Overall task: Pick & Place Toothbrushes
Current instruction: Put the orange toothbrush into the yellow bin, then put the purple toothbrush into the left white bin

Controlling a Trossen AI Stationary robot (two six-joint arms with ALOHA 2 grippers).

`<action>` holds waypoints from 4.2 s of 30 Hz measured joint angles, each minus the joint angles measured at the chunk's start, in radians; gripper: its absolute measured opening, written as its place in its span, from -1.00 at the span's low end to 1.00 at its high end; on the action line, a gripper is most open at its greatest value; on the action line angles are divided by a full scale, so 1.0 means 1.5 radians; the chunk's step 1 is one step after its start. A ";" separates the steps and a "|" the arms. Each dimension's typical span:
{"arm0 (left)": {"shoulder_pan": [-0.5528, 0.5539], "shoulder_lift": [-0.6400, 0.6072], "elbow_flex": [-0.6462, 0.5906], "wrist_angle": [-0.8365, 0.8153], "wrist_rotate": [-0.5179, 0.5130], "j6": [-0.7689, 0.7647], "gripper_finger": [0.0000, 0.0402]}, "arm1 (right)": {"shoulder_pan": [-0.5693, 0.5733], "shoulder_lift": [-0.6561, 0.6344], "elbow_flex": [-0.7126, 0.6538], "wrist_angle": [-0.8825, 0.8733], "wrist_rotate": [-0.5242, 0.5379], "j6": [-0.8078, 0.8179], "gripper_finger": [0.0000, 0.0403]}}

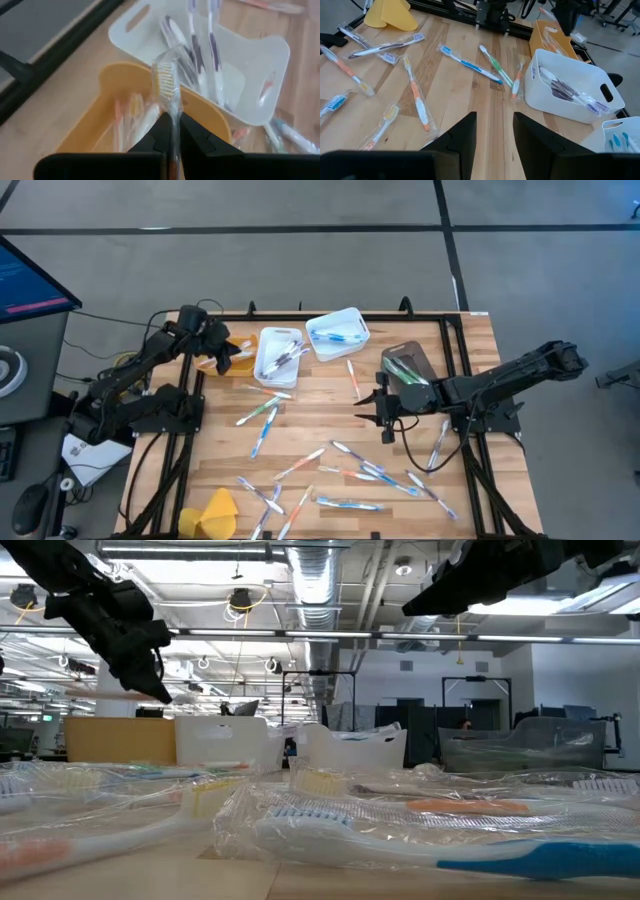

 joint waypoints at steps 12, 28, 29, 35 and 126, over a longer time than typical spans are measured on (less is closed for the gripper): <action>0.001 0.001 -0.029 0.031 0.003 0.051 -0.95 | 0.000 0.000 0.000 0.000 0.000 0.000 -0.39; 0.001 0.145 -0.003 0.081 0.000 0.045 -0.90 | -0.001 0.000 0.000 0.005 0.000 -0.001 -0.39; 0.001 0.151 -0.003 0.080 0.000 0.040 -0.88 | -0.001 0.000 0.000 0.005 0.000 0.000 -0.39; 0.001 0.165 -0.003 0.084 0.000 0.010 -0.84 | -0.001 0.000 0.000 0.005 0.000 0.000 -0.39; -0.043 0.020 -0.003 0.107 -0.095 -0.113 0.09 | 0.028 0.449 0.308 -0.300 -0.191 0.216 0.16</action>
